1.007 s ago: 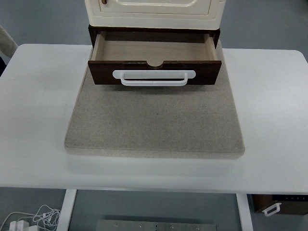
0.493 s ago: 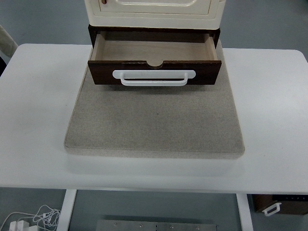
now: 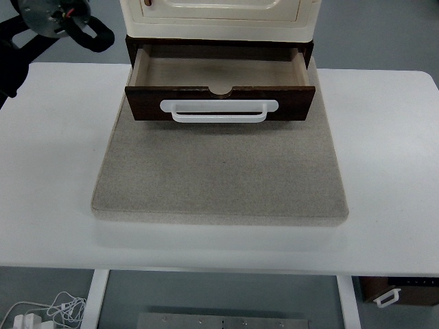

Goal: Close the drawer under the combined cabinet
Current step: 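Lower the left hand in front of the drawer's white handle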

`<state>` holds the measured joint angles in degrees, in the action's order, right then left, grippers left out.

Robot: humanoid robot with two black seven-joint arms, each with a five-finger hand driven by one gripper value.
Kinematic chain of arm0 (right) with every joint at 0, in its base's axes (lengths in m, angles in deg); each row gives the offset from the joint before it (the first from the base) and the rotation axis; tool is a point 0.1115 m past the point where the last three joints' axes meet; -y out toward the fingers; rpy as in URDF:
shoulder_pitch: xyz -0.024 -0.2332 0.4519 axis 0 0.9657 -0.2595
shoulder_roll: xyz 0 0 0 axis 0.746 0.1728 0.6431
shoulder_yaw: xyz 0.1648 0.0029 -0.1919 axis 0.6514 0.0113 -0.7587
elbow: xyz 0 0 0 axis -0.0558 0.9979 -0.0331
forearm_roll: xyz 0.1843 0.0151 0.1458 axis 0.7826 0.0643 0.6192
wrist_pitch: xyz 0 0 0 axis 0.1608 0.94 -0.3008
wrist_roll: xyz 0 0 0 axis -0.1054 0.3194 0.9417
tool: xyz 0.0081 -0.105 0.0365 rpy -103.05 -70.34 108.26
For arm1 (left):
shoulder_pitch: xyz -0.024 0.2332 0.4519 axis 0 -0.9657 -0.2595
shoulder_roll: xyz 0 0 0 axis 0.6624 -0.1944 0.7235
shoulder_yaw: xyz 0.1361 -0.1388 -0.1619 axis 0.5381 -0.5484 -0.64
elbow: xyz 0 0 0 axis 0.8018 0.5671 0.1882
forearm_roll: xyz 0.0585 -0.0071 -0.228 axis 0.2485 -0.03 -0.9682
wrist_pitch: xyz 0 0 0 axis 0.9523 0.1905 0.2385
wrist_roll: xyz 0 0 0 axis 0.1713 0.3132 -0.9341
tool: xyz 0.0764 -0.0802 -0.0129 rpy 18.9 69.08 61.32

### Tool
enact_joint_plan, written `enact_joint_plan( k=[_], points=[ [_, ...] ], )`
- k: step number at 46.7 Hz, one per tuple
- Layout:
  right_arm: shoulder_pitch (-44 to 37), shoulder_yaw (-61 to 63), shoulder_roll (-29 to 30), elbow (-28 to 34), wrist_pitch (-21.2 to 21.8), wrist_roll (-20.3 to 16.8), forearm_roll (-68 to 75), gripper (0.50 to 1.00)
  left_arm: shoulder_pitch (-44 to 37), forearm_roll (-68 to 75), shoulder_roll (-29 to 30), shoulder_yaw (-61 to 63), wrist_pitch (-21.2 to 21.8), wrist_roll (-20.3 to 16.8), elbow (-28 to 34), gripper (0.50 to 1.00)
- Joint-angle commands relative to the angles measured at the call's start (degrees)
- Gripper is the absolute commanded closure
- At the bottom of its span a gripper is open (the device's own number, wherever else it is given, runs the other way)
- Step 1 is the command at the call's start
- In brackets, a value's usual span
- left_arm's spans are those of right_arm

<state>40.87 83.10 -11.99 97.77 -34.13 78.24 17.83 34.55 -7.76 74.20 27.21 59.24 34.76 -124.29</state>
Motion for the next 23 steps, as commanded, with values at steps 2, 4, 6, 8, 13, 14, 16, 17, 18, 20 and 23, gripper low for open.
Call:
enact_joint_plan(
  k=[2,4,6,8,13,14,16,17,18,20,23],
  points=[
    [0.0,0.0,0.0,0.0,0.0,0.0,0.0,0.548,0.17,0.09,-0.41,3.26,-0.76,2.59,-1.06,0.5],
    [0.09,0.0,0.0,0.0,0.0,0.0,0.0,0.548,0.17,0.09,-0.58,4.32,-0.85,3.56,-1.85,0.5],
    [0.09,0.0,0.0,0.0,0.0,0.0,0.0,0.548,0.17,0.09,-1.11,5.2,-0.94,4.52,-2.55,0.5],
    [0.09,0.0,0.0,0.0,0.0,0.0,0.0,0.548,0.17,0.18,-1.64,5.82,-1.38,5.4,-3.17,0.5],
    [0.0,0.0,0.0,0.0,0.0,0.0,0.0,0.548,0.17,0.27,-2.17,7.22,-3.22,8.3,-4.57,0.5],
    [0.0,0.0,0.0,0.0,0.0,0.0,0.0,0.548,0.17,0.27,-2.17,7.49,-3.66,8.83,-4.93,0.5],
    [0.0,0.0,0.0,0.0,0.0,0.0,0.0,0.548,0.08,0.27,-2.17,7.93,-4.45,10.06,-5.63,0.5],
    [0.0,0.0,0.0,0.0,0.0,0.0,0.0,0.548,0.08,0.27,-2.17,8.19,-4.8,10.67,-6.07,0.5],
    [0.09,0.0,0.0,0.0,0.0,0.0,0.0,0.548,0.08,0.27,-2.17,8.45,-5.07,11.38,-6.42,0.5],
    [0.09,0.0,0.0,0.0,0.0,0.0,0.0,0.548,0.08,0.44,-2.17,9.24,-5.51,12.34,-6.95,0.5],
    [0.0,0.0,0.0,0.0,0.0,0.0,0.0,0.548,-0.01,1.4,-2.17,10.56,-6.12,13.23,-6.95,0.5]
  ],
)
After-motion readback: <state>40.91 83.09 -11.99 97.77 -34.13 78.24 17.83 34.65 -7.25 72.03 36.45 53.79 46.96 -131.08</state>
